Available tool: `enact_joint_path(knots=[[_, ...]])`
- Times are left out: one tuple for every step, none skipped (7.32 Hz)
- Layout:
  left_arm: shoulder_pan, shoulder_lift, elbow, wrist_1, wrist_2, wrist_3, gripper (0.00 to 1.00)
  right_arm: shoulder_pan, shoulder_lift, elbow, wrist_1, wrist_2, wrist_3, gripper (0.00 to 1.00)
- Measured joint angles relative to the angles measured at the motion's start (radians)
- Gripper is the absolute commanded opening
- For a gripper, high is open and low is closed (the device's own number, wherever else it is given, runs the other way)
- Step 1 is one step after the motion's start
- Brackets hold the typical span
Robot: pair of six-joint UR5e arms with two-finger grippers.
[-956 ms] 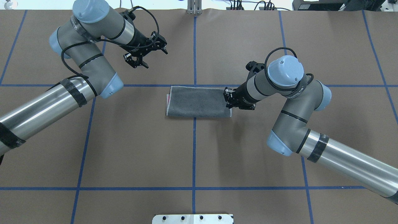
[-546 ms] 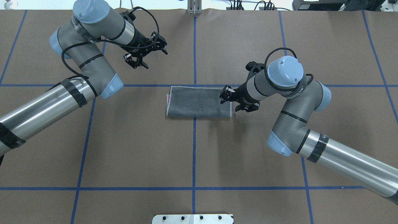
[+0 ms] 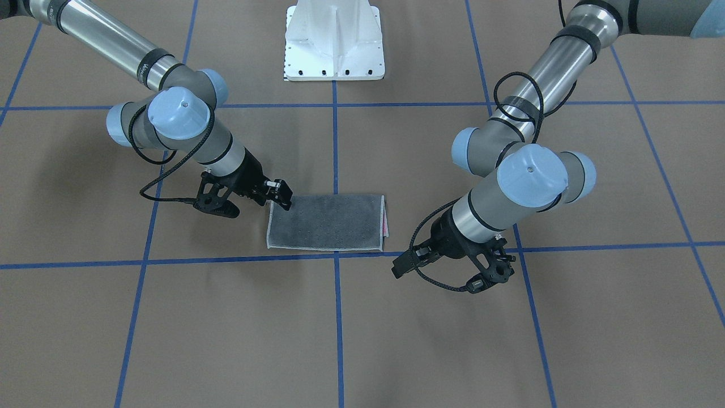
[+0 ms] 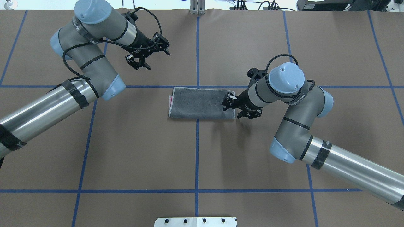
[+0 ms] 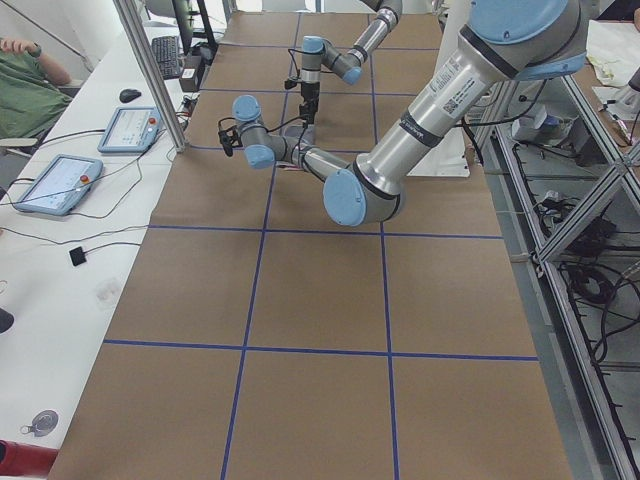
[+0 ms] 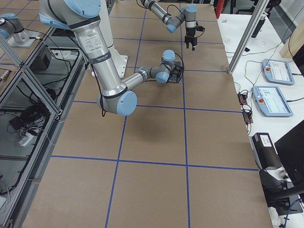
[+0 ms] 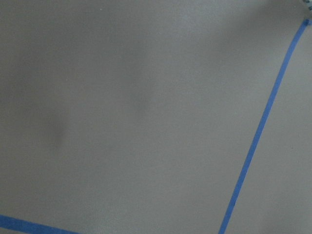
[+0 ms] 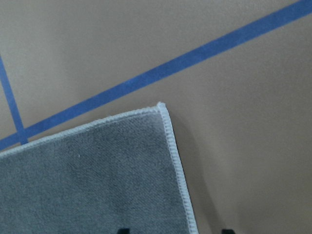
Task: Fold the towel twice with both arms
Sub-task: 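Grasp the grey strip's end nearest the right arm with the right gripper, then lift the strip's end and fold it over toward the other end with the right gripper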
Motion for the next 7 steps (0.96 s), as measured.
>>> enact_joint_path(knots=[[0.0, 0.0, 0.0, 0.0, 0.0, 0.0, 1.0, -0.002, 0.0, 0.0, -0.001, 0.0, 0.001, 0.42], [0.0, 0.0, 0.0, 0.0, 0.0, 0.0, 1.0, -0.003, 0.001, 0.0, -0.002, 0.0, 0.002, 0.16], [0.0, 0.0, 0.001, 0.001, 0.0, -0.001, 1.0, -0.002, 0.002, 0.0, -0.002, 0.0, 0.003, 0.0], [0.0, 0.0, 0.001, 0.0, 0.0, -0.001, 1.0, -0.001, 0.003, 0.0, -0.002, 0.0, 0.002, 0.0], [0.001, 0.0, 0.001, 0.0, 0.001, -0.001, 1.0, 0.002, 0.004, 0.0, -0.001, 0.0, -0.001, 0.0], [0.002, 0.0, 0.002, 0.0, 0.001, -0.001, 1.0, 0.008, 0.004, 0.002, 0.0, 0.0, -0.003, 0.0], [0.002, 0.0, 0.002, 0.001, 0.002, -0.001, 1.0, 0.02, 0.005, 0.005, 0.0, 0.005, -0.004, 0.0]])
